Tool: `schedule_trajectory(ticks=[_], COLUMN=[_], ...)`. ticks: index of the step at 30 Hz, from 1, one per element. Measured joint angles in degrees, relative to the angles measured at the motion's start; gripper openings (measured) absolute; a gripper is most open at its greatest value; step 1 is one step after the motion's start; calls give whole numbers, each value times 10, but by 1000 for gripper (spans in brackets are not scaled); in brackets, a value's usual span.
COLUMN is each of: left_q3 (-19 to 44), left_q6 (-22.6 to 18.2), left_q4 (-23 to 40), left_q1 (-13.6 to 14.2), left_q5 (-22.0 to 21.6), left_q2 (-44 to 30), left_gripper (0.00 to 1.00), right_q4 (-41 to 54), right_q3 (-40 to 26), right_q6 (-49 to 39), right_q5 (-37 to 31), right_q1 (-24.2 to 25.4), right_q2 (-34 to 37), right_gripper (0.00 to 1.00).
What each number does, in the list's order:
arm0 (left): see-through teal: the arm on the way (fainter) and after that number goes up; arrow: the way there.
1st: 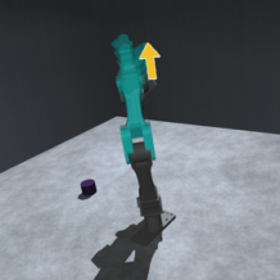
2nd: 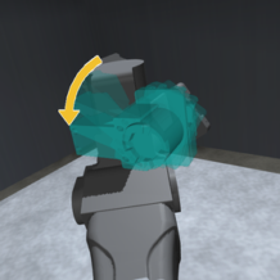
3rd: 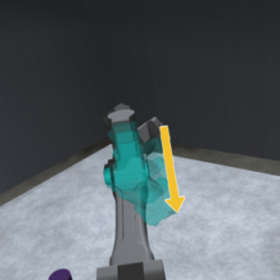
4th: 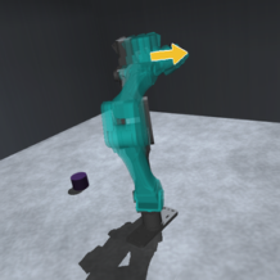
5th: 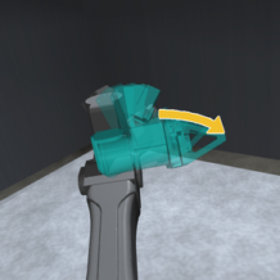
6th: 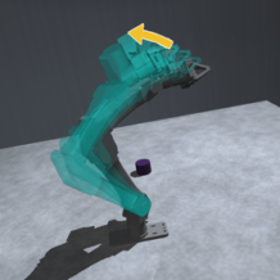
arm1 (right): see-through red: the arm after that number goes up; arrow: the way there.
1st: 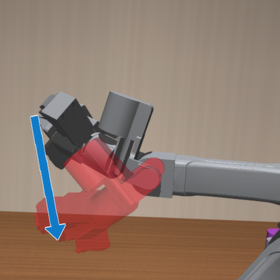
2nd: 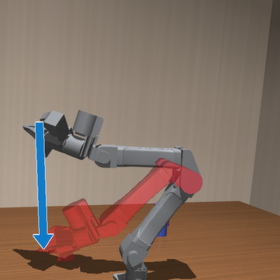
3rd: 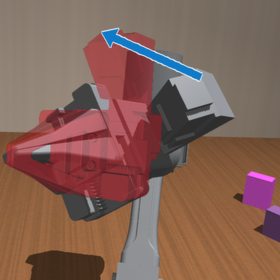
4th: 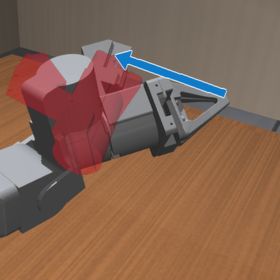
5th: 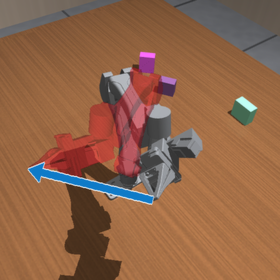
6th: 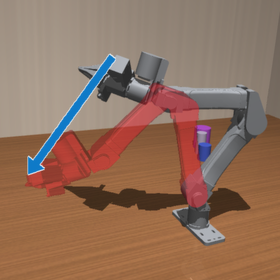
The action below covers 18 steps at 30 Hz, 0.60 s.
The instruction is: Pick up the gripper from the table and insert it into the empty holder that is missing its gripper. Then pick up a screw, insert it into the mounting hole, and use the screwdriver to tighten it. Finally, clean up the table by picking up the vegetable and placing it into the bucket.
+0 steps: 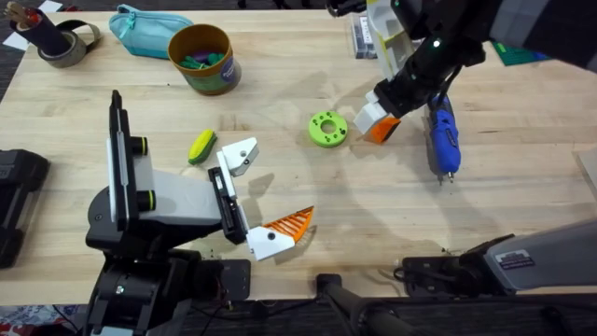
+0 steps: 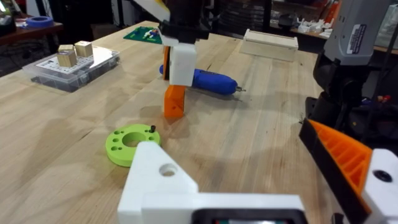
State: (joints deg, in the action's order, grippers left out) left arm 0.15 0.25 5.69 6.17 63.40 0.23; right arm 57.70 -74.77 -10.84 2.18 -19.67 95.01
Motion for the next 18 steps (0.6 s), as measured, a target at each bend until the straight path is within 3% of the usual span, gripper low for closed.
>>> schedule_trajectory(ticks=[18], left_q3=[1], left_q6=[2], left_q4=[1], left_q1=[0], left_q5=[-6], left_q2=[-2], left_gripper=[990], right_q4=[23], right_q3=[-1], right_q6=[9], right_q5=[2], right_q1=[0], right_q2=[2], right_gripper=[819])
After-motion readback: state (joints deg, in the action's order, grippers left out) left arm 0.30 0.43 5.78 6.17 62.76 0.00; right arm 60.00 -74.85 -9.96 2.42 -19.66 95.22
